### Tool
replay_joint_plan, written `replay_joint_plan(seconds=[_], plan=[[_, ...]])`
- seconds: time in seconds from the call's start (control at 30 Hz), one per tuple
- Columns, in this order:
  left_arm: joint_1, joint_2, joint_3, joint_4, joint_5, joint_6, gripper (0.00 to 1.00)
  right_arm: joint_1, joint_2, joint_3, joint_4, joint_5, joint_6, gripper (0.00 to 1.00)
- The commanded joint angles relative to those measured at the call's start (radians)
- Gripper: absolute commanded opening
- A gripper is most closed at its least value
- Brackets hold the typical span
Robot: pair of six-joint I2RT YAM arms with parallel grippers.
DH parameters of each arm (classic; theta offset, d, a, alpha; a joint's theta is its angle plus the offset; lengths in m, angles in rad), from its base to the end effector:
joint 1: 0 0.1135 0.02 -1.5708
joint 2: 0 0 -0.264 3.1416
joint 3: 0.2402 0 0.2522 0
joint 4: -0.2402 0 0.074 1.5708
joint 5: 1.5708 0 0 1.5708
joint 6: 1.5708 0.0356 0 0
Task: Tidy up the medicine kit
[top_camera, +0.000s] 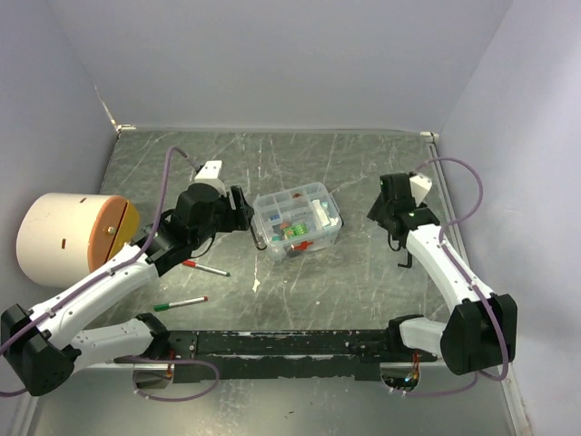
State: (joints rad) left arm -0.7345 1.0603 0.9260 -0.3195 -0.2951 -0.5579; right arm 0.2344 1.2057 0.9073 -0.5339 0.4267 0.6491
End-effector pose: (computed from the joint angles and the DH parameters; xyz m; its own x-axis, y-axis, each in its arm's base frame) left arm 0.1843 -0.1524 0.3231 -0.5128 -0.2194 -0.8300 0.2072 0.9066 -0.3677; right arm 0.2458 0.0435 0.2667 -0.5370 0.4375 -0.7213 0.4822 0.8607 0.1631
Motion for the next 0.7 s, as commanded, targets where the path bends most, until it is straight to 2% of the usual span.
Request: replay_joint_plan(seconds=[0.0, 0.1, 0.2, 0.33, 0.43, 0.67], plan=[[0.005, 0.015, -0.005, 0.017, -0.03, -0.024, 0.78, -0.107, 0.039, -0.05, -0.081, 0.137, 0.094, 0.68], [0.006, 0.02, 0.005, -0.008, -0.037, -0.031, 0.79, -0.235, 0.065, -0.08, -0.121, 0.199, 0.157, 0.74], [0.006, 0.004, -0.005, 0.002, -0.029, -0.031, 0.79, -0.373, 0.053, -0.135, -0.07, 0.165, 0.154, 0.78], [0.006, -0.012, -0.021, 0.004, -0.037, -0.037, 0.79, -0.581, 0.039, -0.21, 0.051, -0.051, 0.108, 0.8], [0.005, -0.011, -0.018, -0.002, -0.035, -0.037, 0.79, -0.691, 0.051, -0.249, 0.134, -0.222, 0.068, 0.8], [0.005, -0.019, -0.027, 0.012, -0.009, -0.039, 0.77, -0.777, 0.079, -0.334, 0.243, -0.537, 0.045, 0.73]])
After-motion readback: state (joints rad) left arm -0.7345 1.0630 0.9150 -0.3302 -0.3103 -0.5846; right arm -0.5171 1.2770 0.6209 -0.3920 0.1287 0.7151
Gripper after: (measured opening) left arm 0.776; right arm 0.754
